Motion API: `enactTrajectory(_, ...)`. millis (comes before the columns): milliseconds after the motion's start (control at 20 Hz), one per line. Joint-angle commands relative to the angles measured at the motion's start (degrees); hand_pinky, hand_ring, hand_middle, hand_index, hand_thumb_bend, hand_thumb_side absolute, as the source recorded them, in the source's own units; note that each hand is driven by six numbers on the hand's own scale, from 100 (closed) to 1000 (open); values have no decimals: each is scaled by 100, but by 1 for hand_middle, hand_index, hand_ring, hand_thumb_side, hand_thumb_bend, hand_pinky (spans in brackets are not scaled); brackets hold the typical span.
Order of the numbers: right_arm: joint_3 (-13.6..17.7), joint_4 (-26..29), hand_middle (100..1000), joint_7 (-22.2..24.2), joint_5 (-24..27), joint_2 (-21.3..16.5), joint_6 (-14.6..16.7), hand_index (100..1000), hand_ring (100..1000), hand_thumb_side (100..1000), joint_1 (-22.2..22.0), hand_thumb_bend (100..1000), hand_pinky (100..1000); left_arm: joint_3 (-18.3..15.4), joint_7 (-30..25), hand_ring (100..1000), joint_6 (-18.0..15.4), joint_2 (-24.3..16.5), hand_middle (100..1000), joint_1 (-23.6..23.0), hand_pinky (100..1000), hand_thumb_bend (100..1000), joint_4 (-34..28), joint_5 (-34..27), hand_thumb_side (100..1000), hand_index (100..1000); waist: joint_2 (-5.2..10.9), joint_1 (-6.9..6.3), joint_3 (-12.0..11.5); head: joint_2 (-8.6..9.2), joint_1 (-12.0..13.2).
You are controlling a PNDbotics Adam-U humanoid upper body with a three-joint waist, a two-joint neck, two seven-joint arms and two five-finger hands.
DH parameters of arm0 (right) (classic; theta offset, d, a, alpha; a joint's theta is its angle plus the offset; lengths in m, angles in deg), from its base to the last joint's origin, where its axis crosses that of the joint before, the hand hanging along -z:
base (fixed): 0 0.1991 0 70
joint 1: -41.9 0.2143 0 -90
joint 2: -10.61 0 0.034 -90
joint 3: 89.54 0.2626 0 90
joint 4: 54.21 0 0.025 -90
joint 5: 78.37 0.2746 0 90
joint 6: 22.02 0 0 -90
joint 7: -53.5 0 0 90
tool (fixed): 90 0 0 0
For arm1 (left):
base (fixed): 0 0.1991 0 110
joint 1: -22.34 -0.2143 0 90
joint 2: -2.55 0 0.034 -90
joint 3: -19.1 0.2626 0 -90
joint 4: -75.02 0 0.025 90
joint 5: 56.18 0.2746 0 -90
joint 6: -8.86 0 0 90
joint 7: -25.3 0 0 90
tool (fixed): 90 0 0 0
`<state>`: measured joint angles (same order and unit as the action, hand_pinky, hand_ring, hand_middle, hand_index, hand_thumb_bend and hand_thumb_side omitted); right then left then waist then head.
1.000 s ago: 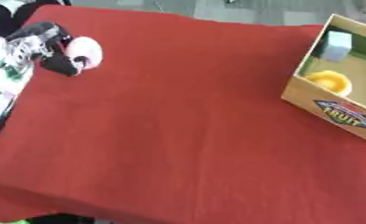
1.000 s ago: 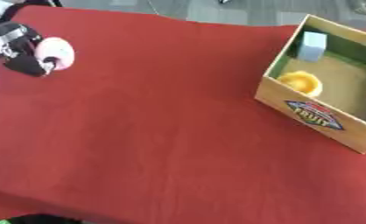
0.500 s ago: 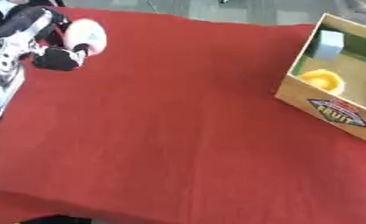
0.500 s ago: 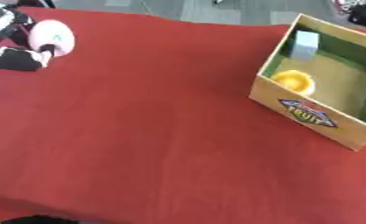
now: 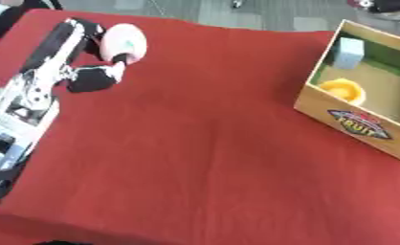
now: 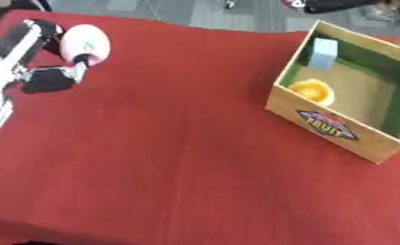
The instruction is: Pick up the objects with one hand, pass them to the other hand, and then place them into the box on the other side of the table.
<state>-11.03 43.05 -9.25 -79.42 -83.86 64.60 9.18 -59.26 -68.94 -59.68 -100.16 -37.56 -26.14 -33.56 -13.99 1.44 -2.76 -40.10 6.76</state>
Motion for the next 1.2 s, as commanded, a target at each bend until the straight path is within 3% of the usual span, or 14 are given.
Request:
enactTrajectory(50,-162,-41,694,219,-177,184,102,808,958,135,237,276,891,61,156,503,-292,118,519,30,707,100,76,-70,171,435,240,78,24,10,43)
enactTrajectory(400,-647,-518,706,705,-870,890,419,812,948,166,651,359,881,236,364,498,-760,569,515,-93,702,100,313,186,184,432,296,131,118,-47,37)
enactTrajectory(450,-705,-600,708,753,-961,979,484,814,949,166,699,365,880,249,387,497,-812,623,514,-100,702,100,348,196,141,431,301,135,125,-40,38)
enactTrajectory(500,-760,-679,707,794,-1043,1073,543,814,949,167,739,369,879,257,414,497,-857,678,514,-104,701,100,386,191,192,431,304,138,129,-34,33)
enactTrajectory(700,-897,-998,709,888,-1377,1398,719,815,949,168,805,379,877,271,540,494,-992,858,512,-87,700,100,506,182,200,428,308,140,125,-56,1)
enactTrajectory(1050,-981,-1410,704,983,-1878,1651,985,816,944,145,768,422,866,250,697,493,-1126,958,510,-86,698,100,622,231,201,427,317,157,127,-95,33)
enactTrajectory(1200,-1020,-1561,684,1019,-2094,1720,1044,808,927,176,758,424,853,233,746,494,-1177,964,510,-111,697,100,650,276,200,426,325,167,139,-125,27)
